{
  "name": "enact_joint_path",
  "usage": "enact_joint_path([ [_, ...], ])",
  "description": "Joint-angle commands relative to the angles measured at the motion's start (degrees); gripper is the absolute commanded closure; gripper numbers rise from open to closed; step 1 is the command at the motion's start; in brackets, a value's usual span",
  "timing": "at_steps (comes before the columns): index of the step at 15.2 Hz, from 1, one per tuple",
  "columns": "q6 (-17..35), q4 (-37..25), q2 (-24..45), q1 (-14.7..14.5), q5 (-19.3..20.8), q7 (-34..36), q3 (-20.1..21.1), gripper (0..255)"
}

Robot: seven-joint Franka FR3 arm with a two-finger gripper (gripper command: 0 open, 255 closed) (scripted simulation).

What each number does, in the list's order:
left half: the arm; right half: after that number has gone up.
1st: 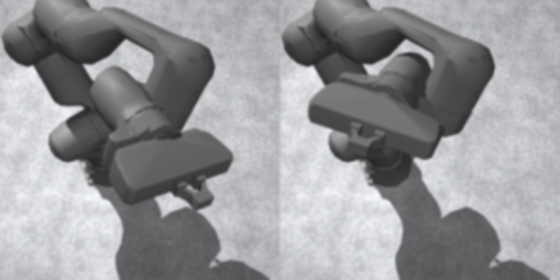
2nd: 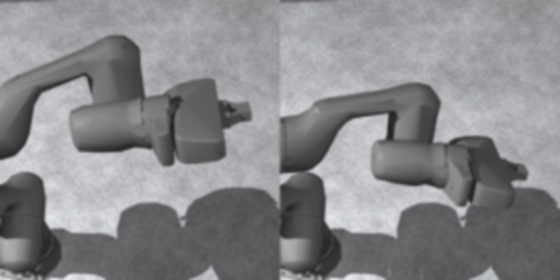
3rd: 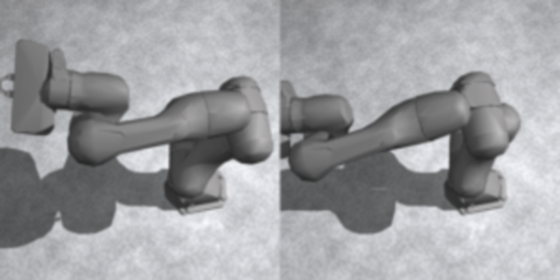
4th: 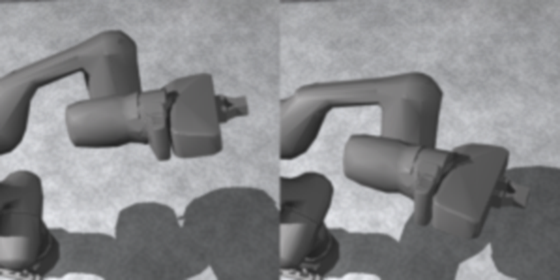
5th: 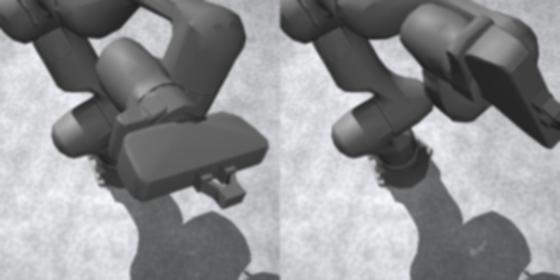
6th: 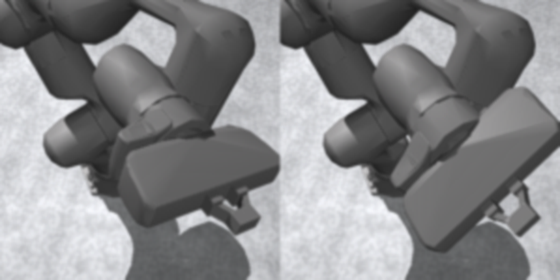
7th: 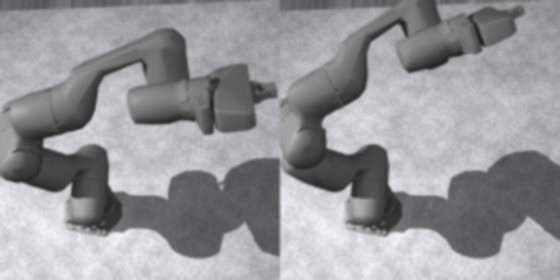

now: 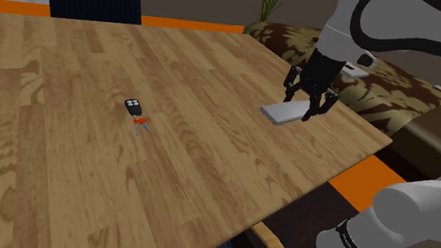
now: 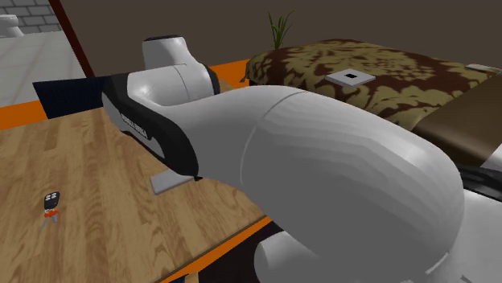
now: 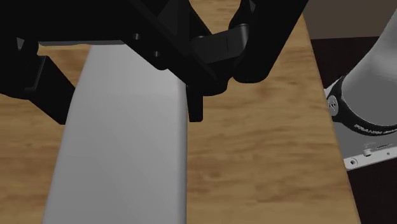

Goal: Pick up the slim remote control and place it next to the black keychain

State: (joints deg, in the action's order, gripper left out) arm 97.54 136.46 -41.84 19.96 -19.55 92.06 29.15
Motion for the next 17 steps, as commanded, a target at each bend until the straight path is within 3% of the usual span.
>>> enact_joint_path([
  [1,0.28,-2.16,1.71,-0.33,-1.18,3.15,2.94,255],
  [10,2.80,-14.13,12.75,1.80,-2.04,16.94,17.31,255],
  [14,4.07,-20.92,19.82,4.73,0.69,24.31,25.66,255],
  [17,5.01,-26.65,27.05,8.32,5.40,31.29,34.11,255],
])
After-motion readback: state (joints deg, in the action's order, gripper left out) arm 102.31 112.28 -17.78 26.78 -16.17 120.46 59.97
